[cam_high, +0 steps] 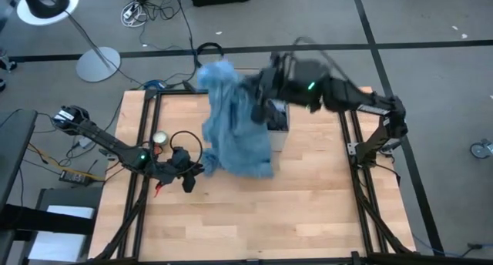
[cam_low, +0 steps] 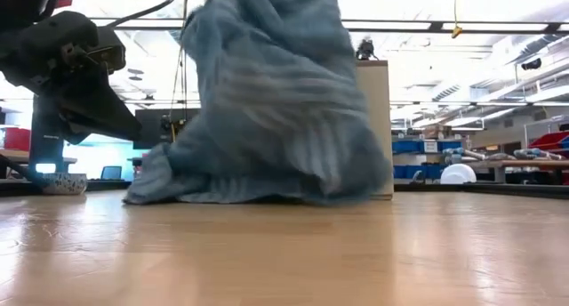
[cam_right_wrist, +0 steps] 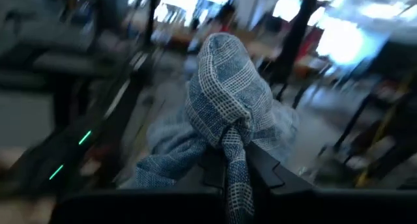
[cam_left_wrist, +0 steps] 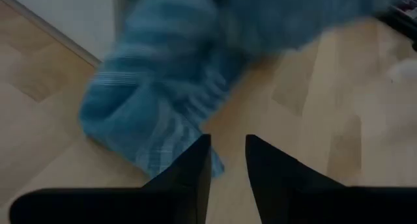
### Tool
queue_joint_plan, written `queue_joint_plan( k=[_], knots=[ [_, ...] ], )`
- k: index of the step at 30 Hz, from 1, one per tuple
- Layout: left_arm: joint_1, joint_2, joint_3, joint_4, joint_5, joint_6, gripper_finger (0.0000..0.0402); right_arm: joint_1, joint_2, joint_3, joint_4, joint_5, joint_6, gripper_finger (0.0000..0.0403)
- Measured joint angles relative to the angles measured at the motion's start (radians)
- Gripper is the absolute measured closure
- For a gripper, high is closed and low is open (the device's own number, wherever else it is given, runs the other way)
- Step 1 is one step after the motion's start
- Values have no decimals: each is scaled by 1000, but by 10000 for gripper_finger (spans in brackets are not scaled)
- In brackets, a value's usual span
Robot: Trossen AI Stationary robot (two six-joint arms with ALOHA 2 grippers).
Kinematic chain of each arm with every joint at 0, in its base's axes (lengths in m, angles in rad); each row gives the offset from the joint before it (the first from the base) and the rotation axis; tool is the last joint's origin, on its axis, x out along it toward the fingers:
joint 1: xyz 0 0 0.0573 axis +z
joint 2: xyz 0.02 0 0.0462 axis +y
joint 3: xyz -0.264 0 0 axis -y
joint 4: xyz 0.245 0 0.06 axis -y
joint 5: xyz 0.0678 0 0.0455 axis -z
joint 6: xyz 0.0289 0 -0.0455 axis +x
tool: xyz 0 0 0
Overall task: Sort clothes
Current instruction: Put the blue patterned cloth into the laundry bin
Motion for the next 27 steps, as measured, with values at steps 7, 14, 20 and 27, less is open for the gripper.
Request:
queue_joint_plan(
  k=[7,14,20,27],
  knots=[
    [0,15,0,1,0,0,301,-143,-4,139,298,-28,-59,387],
    [0,16,0,-5,0,0,301,-283,-1,150,364,-33,-95,387],
    [0,16,0,-6,-2,0,301,-359,6,148,213,-40,6,387],
    [0,16,0,-5,-8,0,301,-366,6,77,-125,-93,91,387]
  ],
)
